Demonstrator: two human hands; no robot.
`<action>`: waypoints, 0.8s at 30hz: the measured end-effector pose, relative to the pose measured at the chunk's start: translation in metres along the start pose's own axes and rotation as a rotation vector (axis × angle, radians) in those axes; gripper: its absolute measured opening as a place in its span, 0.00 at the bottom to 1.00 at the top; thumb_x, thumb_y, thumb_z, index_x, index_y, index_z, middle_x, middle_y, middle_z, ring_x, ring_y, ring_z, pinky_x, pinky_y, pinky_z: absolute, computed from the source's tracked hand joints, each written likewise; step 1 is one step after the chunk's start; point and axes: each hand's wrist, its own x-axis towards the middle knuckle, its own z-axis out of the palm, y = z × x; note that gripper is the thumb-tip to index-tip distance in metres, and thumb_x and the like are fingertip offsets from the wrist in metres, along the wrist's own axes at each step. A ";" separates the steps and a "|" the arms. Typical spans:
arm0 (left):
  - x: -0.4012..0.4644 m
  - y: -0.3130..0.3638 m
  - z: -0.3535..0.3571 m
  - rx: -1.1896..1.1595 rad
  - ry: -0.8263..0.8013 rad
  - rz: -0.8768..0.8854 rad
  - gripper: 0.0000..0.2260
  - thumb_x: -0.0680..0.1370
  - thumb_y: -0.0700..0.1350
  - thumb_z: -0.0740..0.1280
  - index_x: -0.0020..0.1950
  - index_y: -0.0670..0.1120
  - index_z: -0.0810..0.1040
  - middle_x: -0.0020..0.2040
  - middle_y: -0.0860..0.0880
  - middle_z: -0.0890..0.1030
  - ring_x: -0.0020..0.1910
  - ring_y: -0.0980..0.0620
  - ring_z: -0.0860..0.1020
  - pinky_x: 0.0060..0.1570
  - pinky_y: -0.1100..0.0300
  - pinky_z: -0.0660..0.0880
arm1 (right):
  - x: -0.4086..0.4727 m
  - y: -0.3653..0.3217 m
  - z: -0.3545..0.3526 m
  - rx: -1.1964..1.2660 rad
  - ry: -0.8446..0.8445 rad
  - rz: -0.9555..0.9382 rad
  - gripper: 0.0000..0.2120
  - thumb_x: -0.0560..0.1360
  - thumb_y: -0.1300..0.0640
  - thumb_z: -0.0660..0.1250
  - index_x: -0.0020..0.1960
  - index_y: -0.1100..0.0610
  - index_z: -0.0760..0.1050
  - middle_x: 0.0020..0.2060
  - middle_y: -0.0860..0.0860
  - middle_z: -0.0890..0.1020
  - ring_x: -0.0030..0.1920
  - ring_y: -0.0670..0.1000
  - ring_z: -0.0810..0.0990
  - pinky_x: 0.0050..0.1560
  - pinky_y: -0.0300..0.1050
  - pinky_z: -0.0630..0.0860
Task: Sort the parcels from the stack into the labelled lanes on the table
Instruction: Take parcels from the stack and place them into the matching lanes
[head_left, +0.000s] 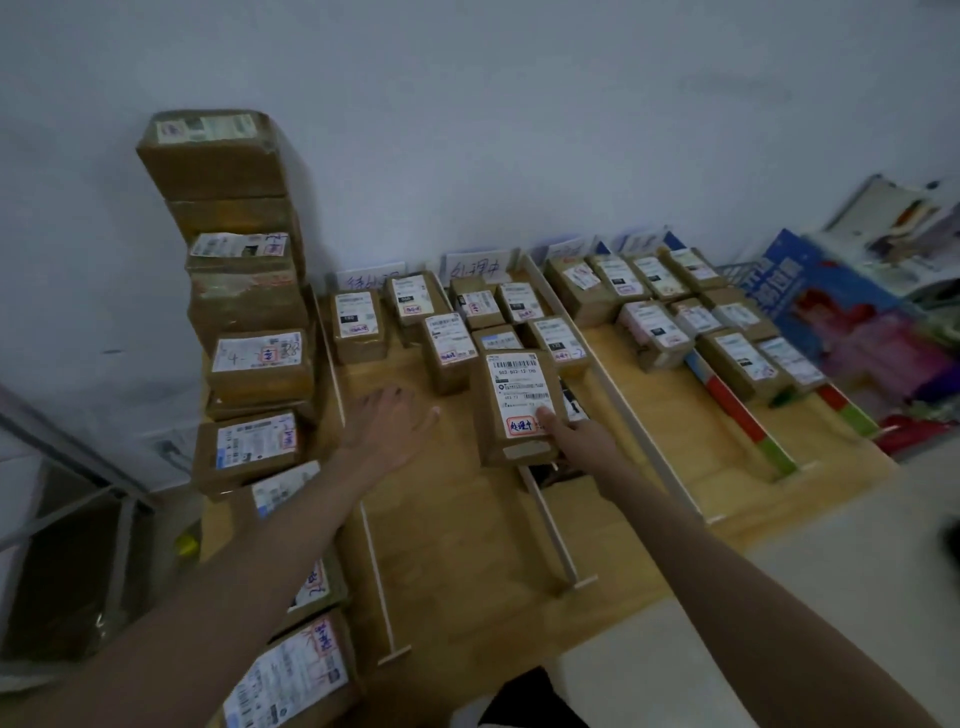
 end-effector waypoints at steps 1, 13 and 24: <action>0.003 0.013 0.005 0.000 0.003 0.012 0.26 0.82 0.62 0.53 0.67 0.45 0.74 0.65 0.44 0.76 0.64 0.44 0.74 0.62 0.50 0.70 | 0.002 0.007 -0.011 0.005 0.019 0.004 0.27 0.75 0.33 0.63 0.52 0.57 0.82 0.47 0.53 0.85 0.47 0.51 0.84 0.52 0.51 0.82; 0.045 0.158 0.071 -0.062 -0.017 0.031 0.23 0.81 0.62 0.55 0.63 0.46 0.76 0.59 0.46 0.78 0.55 0.47 0.77 0.54 0.53 0.74 | 0.076 0.092 -0.147 0.040 0.080 0.047 0.25 0.78 0.37 0.62 0.53 0.60 0.82 0.42 0.50 0.83 0.42 0.45 0.80 0.35 0.37 0.72; 0.078 0.227 0.117 -0.007 -0.103 -0.129 0.26 0.82 0.61 0.54 0.69 0.45 0.72 0.60 0.47 0.75 0.58 0.48 0.75 0.60 0.54 0.71 | 0.165 0.132 -0.180 -0.026 -0.095 0.004 0.28 0.77 0.36 0.64 0.52 0.63 0.83 0.46 0.56 0.85 0.48 0.53 0.82 0.51 0.49 0.79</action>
